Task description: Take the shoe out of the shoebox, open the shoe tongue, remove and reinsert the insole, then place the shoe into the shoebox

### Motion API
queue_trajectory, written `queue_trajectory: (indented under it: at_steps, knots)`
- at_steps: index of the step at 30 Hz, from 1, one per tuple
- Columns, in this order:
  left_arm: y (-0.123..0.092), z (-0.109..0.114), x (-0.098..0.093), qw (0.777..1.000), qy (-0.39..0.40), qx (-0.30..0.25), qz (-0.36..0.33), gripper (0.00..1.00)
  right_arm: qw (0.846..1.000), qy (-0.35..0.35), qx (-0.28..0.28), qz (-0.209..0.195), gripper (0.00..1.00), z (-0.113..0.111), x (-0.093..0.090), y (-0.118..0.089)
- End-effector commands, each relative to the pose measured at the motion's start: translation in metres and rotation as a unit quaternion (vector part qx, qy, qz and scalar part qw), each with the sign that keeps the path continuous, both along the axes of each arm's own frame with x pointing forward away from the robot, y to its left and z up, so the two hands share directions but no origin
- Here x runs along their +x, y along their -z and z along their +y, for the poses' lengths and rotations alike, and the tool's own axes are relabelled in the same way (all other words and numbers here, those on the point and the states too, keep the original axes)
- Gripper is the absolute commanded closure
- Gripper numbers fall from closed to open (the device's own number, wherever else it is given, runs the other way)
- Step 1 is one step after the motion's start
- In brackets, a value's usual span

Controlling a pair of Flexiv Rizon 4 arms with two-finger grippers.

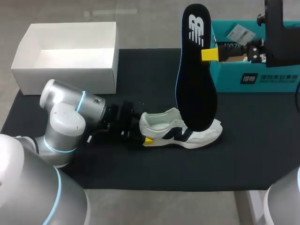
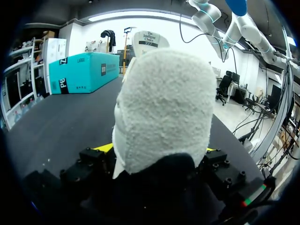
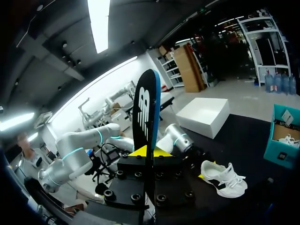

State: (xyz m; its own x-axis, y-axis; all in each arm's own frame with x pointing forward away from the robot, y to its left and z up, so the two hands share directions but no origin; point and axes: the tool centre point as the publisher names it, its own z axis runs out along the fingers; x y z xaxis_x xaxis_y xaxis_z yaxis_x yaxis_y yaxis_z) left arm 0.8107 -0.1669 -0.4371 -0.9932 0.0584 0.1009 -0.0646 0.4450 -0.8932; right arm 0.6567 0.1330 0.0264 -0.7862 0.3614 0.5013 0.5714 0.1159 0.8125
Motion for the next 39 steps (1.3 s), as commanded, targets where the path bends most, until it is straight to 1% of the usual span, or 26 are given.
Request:
queue_trajectory:
  at_steps: [1, 15, 19, 20, 21, 22, 29, 34, 37, 39]
  knots:
    - [0.003, 0.0, 0.001, 1.0, 0.0, 0.002, 0.0, 1.0, 1.0, 0.0, -0.001, 0.001, 1.0, 0.004, 0.003, 0.001]
    - [0.003, 0.0, 0.001, 1.0, 0.0, 0.002, 0.0, 1.0, 1.0, 0.0, -0.001, 0.001, 1.0, 0.004, 0.003, 0.001]
    - [-0.001, 0.005, 0.003, 1.0, -0.003, 0.023, -0.005, 1.0, 1.0, 0.0, -0.001, 0.001, 1.0, 0.004, 0.003, 0.001]
    - [-0.003, 0.006, 0.003, 0.999, -0.007, 0.036, -0.004, 0.72, 1.0, 0.0, -0.001, 0.001, 1.0, 0.004, 0.003, 0.001]
    - [-0.005, 0.006, 0.005, 0.999, -0.009, 0.049, -0.006, 0.34, 1.0, 0.0, -0.001, 0.001, 1.0, 0.004, 0.003, 0.001]
    - [-0.007, 0.006, 0.006, 0.998, -0.012, 0.056, -0.003, 0.0, 1.0, 0.0, -0.001, 0.001, 1.0, 0.004, 0.003, 0.001]
    - [-0.011, 0.012, 0.012, 0.997, -0.013, 0.071, -0.006, 0.0, 1.0, 0.0, -0.001, 0.001, 1.0, 0.004, 0.003, 0.001]
    - [-0.016, 0.009, 0.012, 0.994, -0.002, 0.107, -0.008, 0.0, 1.0, 0.0, -0.001, 0.001, 1.0, 0.004, 0.003, 0.001]
    - [-0.027, 0.007, 0.01, 0.989, 0.003, 0.148, -0.01, 0.0, 1.0, 0.0, -0.001, 0.001, 1.0, 0.004, 0.003, 0.001]
    - [-0.034, 0.006, 0.01, 0.982, -0.005, 0.191, -0.007, 0.0, 1.0, 0.0, -0.001, 0.001, 1.0, 0.004, 0.003, 0.001]
